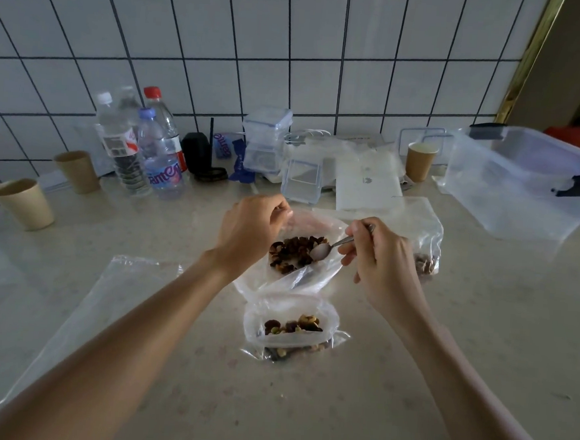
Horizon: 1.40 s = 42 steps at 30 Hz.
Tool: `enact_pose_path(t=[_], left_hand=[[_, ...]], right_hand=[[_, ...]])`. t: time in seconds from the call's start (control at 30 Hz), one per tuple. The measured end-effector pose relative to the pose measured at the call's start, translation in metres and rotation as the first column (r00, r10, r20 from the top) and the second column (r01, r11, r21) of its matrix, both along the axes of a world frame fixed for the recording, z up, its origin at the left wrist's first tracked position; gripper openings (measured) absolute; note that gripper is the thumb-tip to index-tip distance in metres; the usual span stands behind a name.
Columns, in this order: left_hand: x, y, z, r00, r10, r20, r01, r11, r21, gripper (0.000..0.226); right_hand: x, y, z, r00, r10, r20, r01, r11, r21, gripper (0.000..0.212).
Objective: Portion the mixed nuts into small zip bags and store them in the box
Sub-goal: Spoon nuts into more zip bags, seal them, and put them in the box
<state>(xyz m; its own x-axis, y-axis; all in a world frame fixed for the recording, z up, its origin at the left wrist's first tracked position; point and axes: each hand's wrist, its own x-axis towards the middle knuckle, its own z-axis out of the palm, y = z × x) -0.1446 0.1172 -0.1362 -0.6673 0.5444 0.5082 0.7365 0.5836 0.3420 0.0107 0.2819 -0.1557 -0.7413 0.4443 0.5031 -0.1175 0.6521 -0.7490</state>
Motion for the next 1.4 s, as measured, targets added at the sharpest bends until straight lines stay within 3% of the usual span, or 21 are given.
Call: enact_pose_path(t=[0.1, 0.17, 0.3, 0.43, 0.53, 0.73, 0.97, 1.2, 1.4], left_hand=[[0.003, -0.001, 0.003, 0.996, -0.084, -0.018, 0.085, 0.994, 0.063, 0.019], [0.004, -0.002, 0.003, 0.99, -0.117, -0.074, 0.123, 0.988, 0.093, 0.018], [0.005, -0.002, 0.0, 0.983, -0.155, -0.098, 0.169, 0.972, 0.163, 0.016], [0.005, -0.001, -0.001, 0.981, -0.168, -0.096, 0.185, 0.961, 0.206, 0.015], [0.002, -0.002, 0.0, 0.982, -0.162, -0.094, 0.181, 0.948, 0.263, 0.015], [-0.003, -0.003, -0.004, 0.992, -0.107, -0.063, 0.122, 0.942, 0.314, 0.014], [-0.006, -0.004, -0.003, 0.998, -0.068, 0.006, 0.064, 0.961, 0.269, 0.016], [-0.003, -0.016, 0.005, 0.997, -0.07, 0.038, 0.059, 0.97, 0.237, 0.016], [0.023, -0.043, 0.006, 0.998, -0.054, -0.044, 0.062, 0.975, 0.215, 0.015]], right_hand=[[-0.007, -0.008, -0.005, 0.998, 0.025, 0.059, -0.031, 0.994, 0.101, 0.029], [-0.011, -0.012, -0.009, 0.996, 0.031, 0.082, -0.038, 0.996, 0.085, 0.029], [-0.013, -0.013, -0.01, 0.988, 0.082, 0.129, -0.048, 0.966, -0.253, 0.026], [-0.013, -0.012, -0.005, 0.974, 0.174, 0.147, -0.049, 0.791, -0.61, 0.028], [-0.011, -0.01, -0.003, 0.966, 0.223, 0.131, -0.066, 0.703, -0.708, 0.029], [-0.008, -0.01, -0.001, 0.969, 0.229, 0.095, -0.066, 0.606, -0.793, 0.028], [-0.008, -0.011, -0.003, 0.975, 0.219, 0.027, -0.095, 0.526, -0.845, 0.027], [-0.007, -0.007, 0.001, 0.983, 0.186, -0.009, -0.112, 0.554, -0.825, 0.031], [-0.004, -0.005, 0.007, 0.985, 0.167, -0.03, -0.119, 0.553, -0.825, 0.031]])
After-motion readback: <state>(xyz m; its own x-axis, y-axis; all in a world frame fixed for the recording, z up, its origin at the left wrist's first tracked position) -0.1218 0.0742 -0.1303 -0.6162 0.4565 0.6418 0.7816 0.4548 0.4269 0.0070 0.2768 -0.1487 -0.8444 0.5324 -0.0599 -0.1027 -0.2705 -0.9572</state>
